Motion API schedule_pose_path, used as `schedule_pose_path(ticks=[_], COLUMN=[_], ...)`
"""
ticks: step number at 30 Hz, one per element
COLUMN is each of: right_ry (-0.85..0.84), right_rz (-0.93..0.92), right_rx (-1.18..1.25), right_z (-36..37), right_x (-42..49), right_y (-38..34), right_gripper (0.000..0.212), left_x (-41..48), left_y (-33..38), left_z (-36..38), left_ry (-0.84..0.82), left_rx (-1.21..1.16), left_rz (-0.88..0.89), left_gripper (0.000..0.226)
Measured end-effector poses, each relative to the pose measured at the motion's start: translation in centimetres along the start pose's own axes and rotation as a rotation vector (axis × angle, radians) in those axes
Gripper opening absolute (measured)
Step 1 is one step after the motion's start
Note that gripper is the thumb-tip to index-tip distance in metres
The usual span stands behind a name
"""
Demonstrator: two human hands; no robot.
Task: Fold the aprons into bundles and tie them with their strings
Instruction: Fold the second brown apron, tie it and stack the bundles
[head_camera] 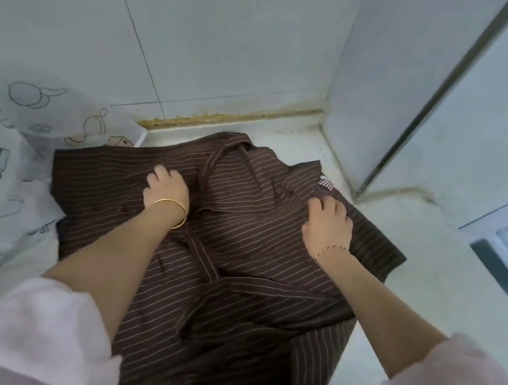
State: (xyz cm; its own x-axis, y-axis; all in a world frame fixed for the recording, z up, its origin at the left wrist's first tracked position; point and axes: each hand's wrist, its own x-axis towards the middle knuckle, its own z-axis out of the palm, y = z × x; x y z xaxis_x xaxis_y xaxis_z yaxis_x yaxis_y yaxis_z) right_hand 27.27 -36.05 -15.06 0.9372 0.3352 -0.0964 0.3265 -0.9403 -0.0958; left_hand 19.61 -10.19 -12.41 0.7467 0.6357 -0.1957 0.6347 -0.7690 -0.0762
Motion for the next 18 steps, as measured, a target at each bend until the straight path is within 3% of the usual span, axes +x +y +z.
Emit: schedule_pose_path(ticks=[2, 3, 5, 7, 9, 14, 17, 18], right_ry=[-0.173, -0.209, -0.166, -0.082, -0.065, -0.132, -0.220, -0.246], right_rz=[0.102, 0.138, 0.154, 0.110, 0.078, 0.057, 0.059, 0.079], right_rx=[0.017, 0.020, -0.032, -0.087, -0.090, -0.072, 0.256, 0.395], right_z=[0.6, 1.1, 1.5, 1.7, 1.4, 0.5, -0.6, -1.0], right_x=[-0.9, -1.3, -2.2, -2.8, -3.3, -3.7, -2.8, -2.5], right_y=[1.8, 2.3, 3.2, 3.7, 4.3, 4.4, 3.3, 3.1], right_gripper=[0.064, 0.071, 0.076, 0.076, 0.064, 0.039, 0.011, 0.018], left_x=[-0.7, -1.2, -3.1, -5.0, -6.3, -7.1, -7.3, -7.4], left_y=[3.4, 5.2, 8.9, 11.6, 12.9, 12.1, 10.8, 10.1], left_z=[-0.9, -1.1, -0.6, 0.7, 2.2, 3.7, 2.9, 2.6], left_ry=[0.230, 0.245, 0.083, -0.107, -0.159, -0.327, -0.382, -0.409], left_rx=[-0.063, -0.082, -0.123, -0.096, 0.047, 0.282, 0.348, 0.379], left_rz=[0.139, 0.266, 0.482, 0.576, 0.648, 0.610, 0.519, 0.458], left_gripper=[0.043, 0.040, 0.036, 0.047, 0.063, 0.085, 0.085, 0.084])
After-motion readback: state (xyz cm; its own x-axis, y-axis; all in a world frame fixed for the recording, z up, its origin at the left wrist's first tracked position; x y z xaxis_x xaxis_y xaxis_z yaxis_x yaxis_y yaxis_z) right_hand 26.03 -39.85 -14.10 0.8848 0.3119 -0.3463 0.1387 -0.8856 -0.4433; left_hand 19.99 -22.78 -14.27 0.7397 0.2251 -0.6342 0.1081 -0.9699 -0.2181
